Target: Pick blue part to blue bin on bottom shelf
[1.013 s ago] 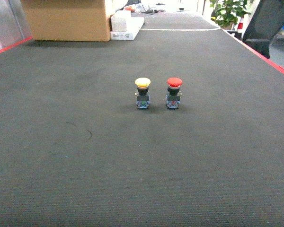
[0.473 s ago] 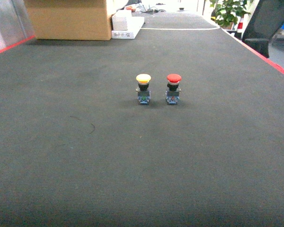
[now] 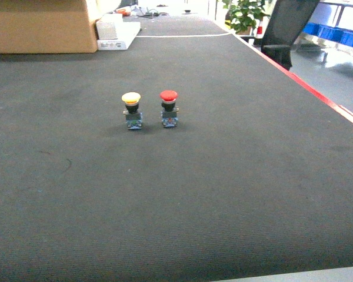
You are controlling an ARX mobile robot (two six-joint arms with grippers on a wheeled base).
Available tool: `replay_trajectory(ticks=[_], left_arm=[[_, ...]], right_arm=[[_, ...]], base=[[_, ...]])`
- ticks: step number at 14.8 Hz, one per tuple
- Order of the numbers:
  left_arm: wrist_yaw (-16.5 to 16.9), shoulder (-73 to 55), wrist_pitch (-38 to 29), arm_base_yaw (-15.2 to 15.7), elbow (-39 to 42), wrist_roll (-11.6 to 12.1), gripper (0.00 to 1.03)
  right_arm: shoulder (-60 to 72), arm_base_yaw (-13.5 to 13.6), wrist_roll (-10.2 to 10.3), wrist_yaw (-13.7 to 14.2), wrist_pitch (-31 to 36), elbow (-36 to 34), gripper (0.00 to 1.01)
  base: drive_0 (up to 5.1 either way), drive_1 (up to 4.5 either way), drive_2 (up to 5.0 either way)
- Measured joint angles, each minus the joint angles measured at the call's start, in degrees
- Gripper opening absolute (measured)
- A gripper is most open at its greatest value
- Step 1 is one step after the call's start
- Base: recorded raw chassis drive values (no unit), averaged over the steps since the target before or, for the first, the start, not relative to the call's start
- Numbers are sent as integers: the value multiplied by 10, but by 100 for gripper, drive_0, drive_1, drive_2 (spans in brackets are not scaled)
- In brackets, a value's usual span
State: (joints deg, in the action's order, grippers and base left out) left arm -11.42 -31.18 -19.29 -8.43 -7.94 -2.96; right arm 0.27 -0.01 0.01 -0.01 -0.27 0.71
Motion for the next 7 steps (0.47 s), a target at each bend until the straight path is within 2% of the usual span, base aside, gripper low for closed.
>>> replay_trajectory(ticks=[7], left_arm=[[0,0,0,0,0,0,44]], right_arm=[[0,0,0,0,0,0,98]], base=[[-164,-164,-164]])
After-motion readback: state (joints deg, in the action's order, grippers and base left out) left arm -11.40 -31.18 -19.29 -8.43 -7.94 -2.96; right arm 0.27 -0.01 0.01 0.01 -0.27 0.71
